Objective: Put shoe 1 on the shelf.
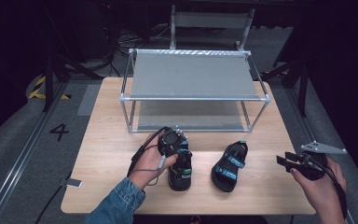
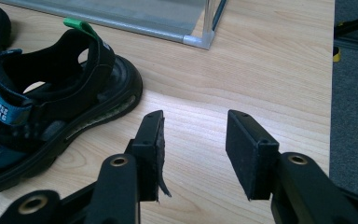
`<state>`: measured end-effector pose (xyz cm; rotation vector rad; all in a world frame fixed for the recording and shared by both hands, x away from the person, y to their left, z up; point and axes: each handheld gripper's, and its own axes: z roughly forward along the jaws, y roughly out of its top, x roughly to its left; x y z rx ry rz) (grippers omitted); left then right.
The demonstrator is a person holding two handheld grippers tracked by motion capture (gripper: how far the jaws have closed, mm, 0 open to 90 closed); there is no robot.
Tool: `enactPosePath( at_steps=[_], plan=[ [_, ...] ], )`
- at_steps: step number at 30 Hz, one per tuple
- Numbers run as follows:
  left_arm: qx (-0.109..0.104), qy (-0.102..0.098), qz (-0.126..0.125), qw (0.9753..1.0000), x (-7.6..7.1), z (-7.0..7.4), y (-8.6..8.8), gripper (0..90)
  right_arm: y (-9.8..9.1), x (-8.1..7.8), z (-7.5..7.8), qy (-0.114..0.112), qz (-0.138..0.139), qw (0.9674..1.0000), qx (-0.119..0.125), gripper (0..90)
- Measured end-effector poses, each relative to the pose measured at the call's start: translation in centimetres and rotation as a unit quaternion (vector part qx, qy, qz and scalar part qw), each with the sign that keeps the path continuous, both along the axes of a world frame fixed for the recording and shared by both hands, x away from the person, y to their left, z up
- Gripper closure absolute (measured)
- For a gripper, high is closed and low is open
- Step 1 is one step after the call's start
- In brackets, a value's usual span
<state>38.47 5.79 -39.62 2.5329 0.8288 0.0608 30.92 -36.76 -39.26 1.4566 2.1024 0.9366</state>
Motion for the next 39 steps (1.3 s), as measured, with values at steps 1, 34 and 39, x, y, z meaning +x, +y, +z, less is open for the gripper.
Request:
enactPosePath(
  at_steps=[1,34,39],
  plan=[
    [0.0,-0.002,0.0,1.0,-0.1,0.2,0.1,69.3,0.0,0.0,0.0,0.0,0.0,1.0,0.0,58.0],
    [-0.029,-0.038,-0.025,0.9985,-0.8,10.5,0.2,69.2,-0.4,0.8,-0.5,0.012,0.011,0.9997,0.019,57.7],
    [-0.03,-0.047,-0.023,0.9982,-0.7,11.8,0.0,69.2,-0.4,1.0,-0.5,0.012,0.017,0.9996,0.021,57.8]
  ],
)
